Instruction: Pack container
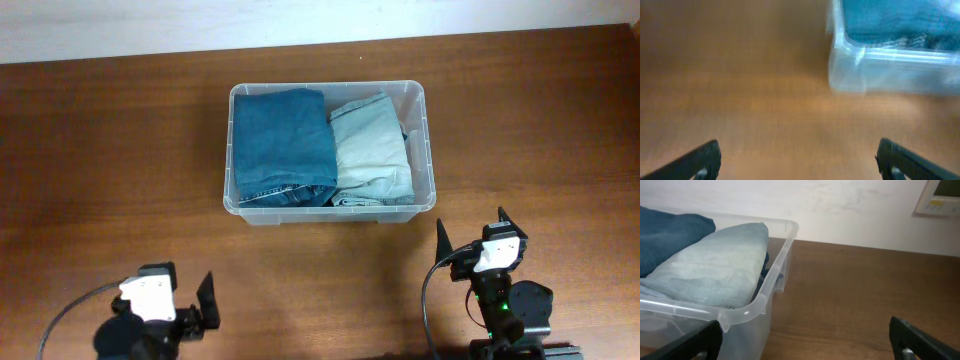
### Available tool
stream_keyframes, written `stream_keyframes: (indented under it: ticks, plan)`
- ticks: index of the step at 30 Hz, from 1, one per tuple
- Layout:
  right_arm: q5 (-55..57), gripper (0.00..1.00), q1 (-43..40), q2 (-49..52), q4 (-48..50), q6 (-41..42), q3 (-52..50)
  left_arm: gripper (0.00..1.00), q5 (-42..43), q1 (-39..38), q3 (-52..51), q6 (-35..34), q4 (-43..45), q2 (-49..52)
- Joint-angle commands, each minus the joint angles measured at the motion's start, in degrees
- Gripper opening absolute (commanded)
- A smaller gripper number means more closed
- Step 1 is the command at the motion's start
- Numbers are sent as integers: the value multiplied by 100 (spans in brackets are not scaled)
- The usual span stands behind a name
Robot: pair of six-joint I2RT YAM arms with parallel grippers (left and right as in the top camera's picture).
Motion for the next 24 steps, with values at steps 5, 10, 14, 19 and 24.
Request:
stream_keyframes:
  ticks: [5, 10, 14, 19, 24]
  plan:
    - [-52, 98, -26, -52, 7, -39, -46, 99, -153, -435, -2293, 94, 3126, -1099]
    - [-52, 99, -26, -52, 7, -39, -46, 99, -551, -459, -3180, 87, 4850, -1106]
    - [-52, 98, -26, -52, 7, -39, -46, 99, -514, -560, -3169, 87, 4835, -1102]
    - [-52, 98, -26, -52, 7, -39, -46, 99, -516, -560, -3169, 87, 4835, -1102]
    - [-52, 98, -26, -52, 7, -39, -46, 99, -514, -560, -3169, 87, 4835, -1102]
